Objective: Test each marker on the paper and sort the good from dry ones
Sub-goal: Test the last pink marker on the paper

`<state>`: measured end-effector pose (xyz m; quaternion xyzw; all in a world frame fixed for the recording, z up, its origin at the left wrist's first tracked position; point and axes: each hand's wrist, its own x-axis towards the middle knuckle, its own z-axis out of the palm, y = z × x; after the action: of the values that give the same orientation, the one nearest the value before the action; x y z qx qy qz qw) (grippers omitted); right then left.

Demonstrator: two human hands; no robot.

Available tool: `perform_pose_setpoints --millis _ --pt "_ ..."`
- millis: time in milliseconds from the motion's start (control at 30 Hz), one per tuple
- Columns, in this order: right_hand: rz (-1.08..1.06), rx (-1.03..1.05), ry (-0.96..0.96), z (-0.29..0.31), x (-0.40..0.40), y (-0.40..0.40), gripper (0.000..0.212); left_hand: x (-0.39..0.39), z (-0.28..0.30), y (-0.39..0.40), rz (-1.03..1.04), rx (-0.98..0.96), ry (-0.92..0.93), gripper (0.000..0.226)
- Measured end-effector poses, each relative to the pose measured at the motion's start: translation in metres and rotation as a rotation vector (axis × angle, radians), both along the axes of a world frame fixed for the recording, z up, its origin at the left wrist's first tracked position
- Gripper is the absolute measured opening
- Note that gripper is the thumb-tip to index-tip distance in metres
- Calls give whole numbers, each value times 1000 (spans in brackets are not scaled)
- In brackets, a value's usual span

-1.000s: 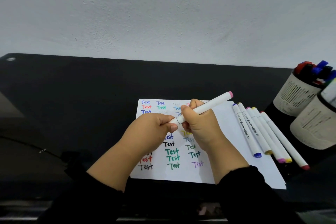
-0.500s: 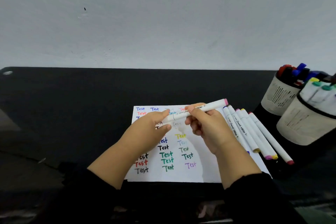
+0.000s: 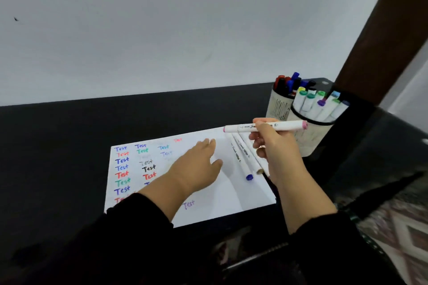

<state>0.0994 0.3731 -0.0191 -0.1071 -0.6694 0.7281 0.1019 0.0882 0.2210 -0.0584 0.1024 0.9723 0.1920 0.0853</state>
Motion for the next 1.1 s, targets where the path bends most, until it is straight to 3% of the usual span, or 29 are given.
perform_pose_setpoints --millis 200,567,800,867,1100 --pt "-203 45 92 18 10 49 11 -15 -32 27 -26 -156 86 60" --pt "-397 199 184 23 15 93 11 -13 -46 31 10 -121 115 59" --pt "-344 399 57 26 3 102 16 -13 -44 33 17 -138 107 58" --pt "-320 512 10 30 -4 107 6 -13 -44 33 15 -144 105 59" --pt "-174 947 -210 42 -32 118 16 -13 -44 34 17 -132 106 59"
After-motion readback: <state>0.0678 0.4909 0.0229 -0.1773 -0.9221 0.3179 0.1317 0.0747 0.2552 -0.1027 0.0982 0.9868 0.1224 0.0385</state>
